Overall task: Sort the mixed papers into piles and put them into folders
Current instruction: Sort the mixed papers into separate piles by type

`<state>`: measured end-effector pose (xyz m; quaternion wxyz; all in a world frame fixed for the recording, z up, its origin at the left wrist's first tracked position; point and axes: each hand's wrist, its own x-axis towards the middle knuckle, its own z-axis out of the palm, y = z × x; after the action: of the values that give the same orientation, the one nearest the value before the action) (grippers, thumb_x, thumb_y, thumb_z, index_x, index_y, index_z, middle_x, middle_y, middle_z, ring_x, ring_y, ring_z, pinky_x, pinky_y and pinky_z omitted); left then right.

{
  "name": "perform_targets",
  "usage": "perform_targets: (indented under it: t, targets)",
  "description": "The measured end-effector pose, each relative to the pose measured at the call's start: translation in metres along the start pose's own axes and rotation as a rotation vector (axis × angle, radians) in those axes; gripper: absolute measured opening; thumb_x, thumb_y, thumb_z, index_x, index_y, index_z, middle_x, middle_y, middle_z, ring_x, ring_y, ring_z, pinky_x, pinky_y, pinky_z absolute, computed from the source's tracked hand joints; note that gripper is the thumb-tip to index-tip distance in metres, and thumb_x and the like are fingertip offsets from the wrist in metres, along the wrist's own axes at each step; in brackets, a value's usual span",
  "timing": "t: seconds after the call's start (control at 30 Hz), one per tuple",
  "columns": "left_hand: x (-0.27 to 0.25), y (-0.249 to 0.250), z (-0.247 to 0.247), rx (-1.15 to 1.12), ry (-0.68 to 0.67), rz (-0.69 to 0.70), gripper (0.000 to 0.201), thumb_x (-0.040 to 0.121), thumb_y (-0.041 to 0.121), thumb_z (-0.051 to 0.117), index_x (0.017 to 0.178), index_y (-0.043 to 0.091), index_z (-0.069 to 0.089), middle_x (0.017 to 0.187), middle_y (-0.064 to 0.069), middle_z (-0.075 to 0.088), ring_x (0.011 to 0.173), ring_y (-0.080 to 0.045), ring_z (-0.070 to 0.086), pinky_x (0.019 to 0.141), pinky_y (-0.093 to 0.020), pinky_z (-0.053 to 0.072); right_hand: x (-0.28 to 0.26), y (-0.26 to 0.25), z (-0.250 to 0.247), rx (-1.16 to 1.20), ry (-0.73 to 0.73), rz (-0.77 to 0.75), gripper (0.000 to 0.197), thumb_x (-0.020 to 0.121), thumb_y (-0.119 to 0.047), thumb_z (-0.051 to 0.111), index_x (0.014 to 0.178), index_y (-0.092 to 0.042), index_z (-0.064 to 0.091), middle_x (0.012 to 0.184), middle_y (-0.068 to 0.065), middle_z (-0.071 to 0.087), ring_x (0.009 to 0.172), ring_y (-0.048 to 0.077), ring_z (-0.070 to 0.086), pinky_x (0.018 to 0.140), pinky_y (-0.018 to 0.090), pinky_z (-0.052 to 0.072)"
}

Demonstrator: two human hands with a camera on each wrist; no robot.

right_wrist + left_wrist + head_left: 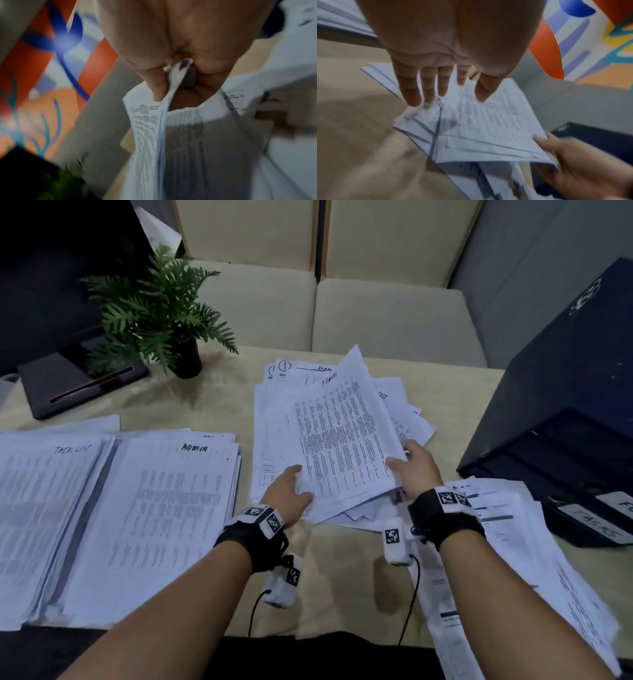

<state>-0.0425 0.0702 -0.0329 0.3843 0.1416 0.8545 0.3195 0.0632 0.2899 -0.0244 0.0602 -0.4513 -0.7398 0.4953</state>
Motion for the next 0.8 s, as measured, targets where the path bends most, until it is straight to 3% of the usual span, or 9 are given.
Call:
perform_targets:
  t: [0.07, 0.13, 0.2, 0.27, 0.33, 0.5, 0.6, 0.7, 0.8]
  targets:
    - [-0.002, -0.007, -0.005, -0.164, 0.062, -0.027, 0.068, 0.092, 0.023, 0.058, 0.148, 0.023, 0.02, 0.14, -0.004, 0.043, 0.107, -0.022, 0.056, 0.073, -0.025, 0.05, -0.024, 0.001, -0.004, 0.262, -0.04, 0.049, 0.013, 0.091, -0.002, 0.058, 0.098, -0.013, 0.057, 0.094, 0.006, 0.067, 0.081, 0.025, 0.063, 0.069, 0.033, 0.051]
    - [-0.005, -0.014, -0.012, -0.326, 0.084, -0.04, 0.075, 0.09, 0.024, 0.06, 0.149, 0.027, 0.014, 0.14, -0.006, 0.045, 0.111, -0.026, 0.057, 0.083, -0.038, 0.055, -0.047, 0.009, -0.002, 0.42, -0.105, 0.109, 0.015, 0.093, 0.003, 0.054, 0.097, -0.011, 0.057, 0.097, 0.008, 0.068, 0.081, 0.021, 0.065, 0.066, 0.032, 0.055]
    - [-0.009, -0.02, -0.02, -0.436, 0.13, -0.067, 0.076, 0.09, 0.011, 0.058, 0.15, 0.024, 0.014, 0.129, -0.014, 0.057, 0.104, -0.029, 0.061, 0.089, -0.047, 0.052, -0.065, 0.021, 0.006, 0.457, -0.152, 0.122, 0.019, 0.092, 0.003, 0.056, 0.102, -0.012, 0.059, 0.103, 0.008, 0.07, 0.088, 0.021, 0.068, 0.076, 0.036, 0.057]
    - [-0.015, -0.03, -0.028, -0.426, 0.161, -0.096, 0.075, 0.09, -0.002, 0.052, 0.151, 0.019, 0.013, 0.114, -0.019, 0.063, 0.087, -0.027, 0.06, 0.077, -0.038, 0.053, -0.077, 0.036, 0.014, 0.352, -0.197, 0.123, 0.023, 0.089, -0.002, 0.062, 0.108, -0.015, 0.061, 0.108, 0.006, 0.071, 0.096, 0.022, 0.068, 0.089, 0.042, 0.054]
    - [-0.025, -0.04, -0.034, -0.313, 0.149, -0.086, 0.072, 0.089, -0.004, 0.049, 0.151, 0.017, 0.017, 0.114, -0.018, 0.064, 0.085, -0.026, 0.06, 0.072, -0.033, 0.051, -0.088, 0.047, 0.024, 0.207, -0.216, 0.16, 0.02, 0.086, -0.009, 0.069, 0.104, -0.015, 0.062, 0.103, 0.004, 0.072, 0.091, 0.019, 0.069, 0.085, 0.037, 0.054]
    - [-0.044, -0.066, -0.04, -0.105, 0.106, -0.069, 0.066, 0.09, -0.001, 0.052, 0.146, 0.024, 0.03, 0.135, -0.016, 0.054, 0.115, -0.031, 0.058, 0.068, -0.02, 0.043, -0.106, 0.065, 0.052, 0.109, -0.122, 0.294, 0.026, 0.085, -0.035, 0.071, 0.088, -0.012, 0.06, 0.095, 0.011, 0.072, 0.083, 0.024, 0.067, 0.083, 0.041, 0.054]
    - [-0.052, -0.074, -0.039, -0.073, 0.075, -0.064, 0.063, 0.089, 0.0, 0.056, 0.144, 0.019, 0.033, 0.136, -0.016, 0.053, 0.119, -0.029, 0.055, 0.074, -0.021, 0.043, -0.117, 0.066, 0.062, 0.041, -0.147, 0.294, 0.019, 0.086, -0.031, 0.069, 0.097, -0.016, 0.067, 0.099, 0.003, 0.073, 0.088, 0.023, 0.07, 0.086, 0.044, 0.055]
    - [-0.055, -0.08, -0.041, -0.067, 0.086, -0.08, 0.055, 0.087, 0.005, 0.064, 0.137, 0.012, 0.043, 0.133, -0.012, 0.055, 0.119, -0.027, 0.054, 0.087, -0.028, 0.042, -0.129, 0.063, 0.065, -0.021, -0.13, 0.229, 0.017, 0.089, -0.019, 0.066, 0.105, -0.016, 0.071, 0.103, 0.001, 0.073, 0.089, 0.019, 0.069, 0.08, 0.031, 0.054]
    - [-0.055, -0.083, -0.041, -0.088, 0.105, -0.071, 0.04, 0.087, 0.011, 0.066, 0.125, 0.01, 0.052, 0.121, -0.01, 0.063, 0.106, -0.027, 0.06, 0.083, -0.028, 0.045, -0.138, 0.061, 0.061, -0.061, -0.011, 0.226, 0.014, 0.089, -0.017, 0.065, 0.102, -0.017, 0.07, 0.098, 0.0, 0.071, 0.088, 0.02, 0.066, 0.079, 0.031, 0.053]
